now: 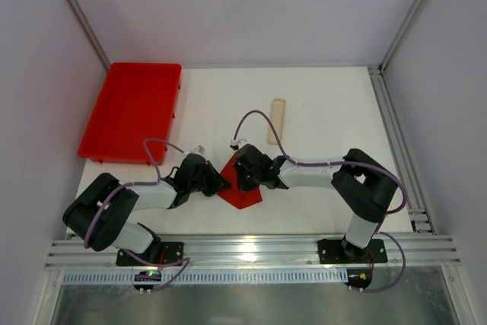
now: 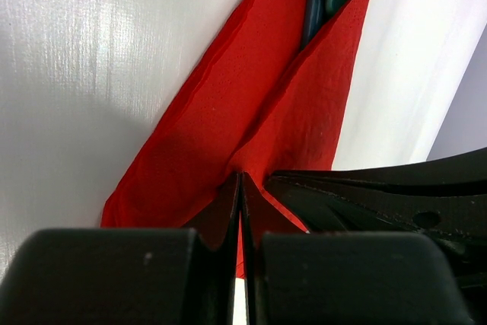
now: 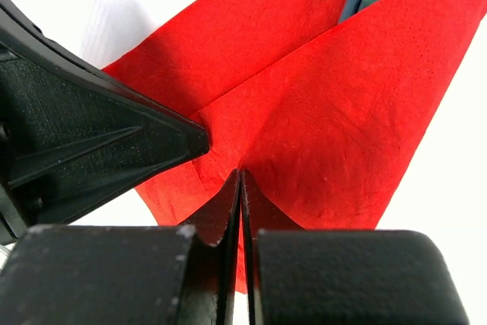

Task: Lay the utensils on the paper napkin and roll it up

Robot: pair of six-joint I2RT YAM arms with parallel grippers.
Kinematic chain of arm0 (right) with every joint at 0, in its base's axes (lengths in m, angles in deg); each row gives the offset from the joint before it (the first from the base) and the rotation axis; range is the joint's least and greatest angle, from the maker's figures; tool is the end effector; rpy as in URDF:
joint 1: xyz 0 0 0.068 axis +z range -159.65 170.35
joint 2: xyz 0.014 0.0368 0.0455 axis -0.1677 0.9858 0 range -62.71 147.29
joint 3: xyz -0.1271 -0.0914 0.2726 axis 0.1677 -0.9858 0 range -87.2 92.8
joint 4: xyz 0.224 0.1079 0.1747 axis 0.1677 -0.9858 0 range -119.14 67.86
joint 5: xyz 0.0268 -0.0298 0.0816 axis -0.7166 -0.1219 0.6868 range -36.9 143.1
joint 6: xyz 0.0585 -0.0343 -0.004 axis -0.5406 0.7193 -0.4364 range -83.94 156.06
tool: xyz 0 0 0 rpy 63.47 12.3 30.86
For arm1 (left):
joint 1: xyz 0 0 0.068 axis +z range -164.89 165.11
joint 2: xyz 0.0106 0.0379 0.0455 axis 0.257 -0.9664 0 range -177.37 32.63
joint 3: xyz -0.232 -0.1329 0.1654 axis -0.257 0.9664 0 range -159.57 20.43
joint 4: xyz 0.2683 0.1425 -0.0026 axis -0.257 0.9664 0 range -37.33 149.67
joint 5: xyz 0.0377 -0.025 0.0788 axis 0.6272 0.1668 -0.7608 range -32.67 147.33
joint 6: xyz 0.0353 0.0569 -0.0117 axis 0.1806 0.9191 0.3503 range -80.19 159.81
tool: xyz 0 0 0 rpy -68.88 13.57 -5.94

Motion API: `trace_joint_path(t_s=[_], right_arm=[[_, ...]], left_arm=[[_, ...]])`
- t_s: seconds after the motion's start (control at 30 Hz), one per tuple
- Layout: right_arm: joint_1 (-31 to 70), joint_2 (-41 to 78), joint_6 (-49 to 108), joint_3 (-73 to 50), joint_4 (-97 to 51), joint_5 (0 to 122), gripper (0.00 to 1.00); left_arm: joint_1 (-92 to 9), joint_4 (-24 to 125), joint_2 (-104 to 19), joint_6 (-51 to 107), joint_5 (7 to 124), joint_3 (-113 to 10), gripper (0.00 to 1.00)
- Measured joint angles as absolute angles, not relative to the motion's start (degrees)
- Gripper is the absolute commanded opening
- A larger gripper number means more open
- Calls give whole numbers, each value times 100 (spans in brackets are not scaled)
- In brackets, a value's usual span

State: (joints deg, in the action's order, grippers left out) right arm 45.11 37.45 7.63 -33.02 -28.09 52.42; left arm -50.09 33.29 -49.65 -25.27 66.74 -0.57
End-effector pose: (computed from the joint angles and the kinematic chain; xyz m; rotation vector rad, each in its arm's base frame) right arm 0.2300 0.3246 0.1474 -0.5819 2.5105 0.5787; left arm 0.2120 -0.1605 0.1068 -0.5649 2.4786 -1.0041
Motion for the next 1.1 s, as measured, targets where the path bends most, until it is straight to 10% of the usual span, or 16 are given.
trace_joint_path(t_s=[1.1], right_arm=[[4716,3245,385,-4091,-2274,5124,4]], left_arm=[[-5024,3675,-4864,-2328,6608,-181,5]])
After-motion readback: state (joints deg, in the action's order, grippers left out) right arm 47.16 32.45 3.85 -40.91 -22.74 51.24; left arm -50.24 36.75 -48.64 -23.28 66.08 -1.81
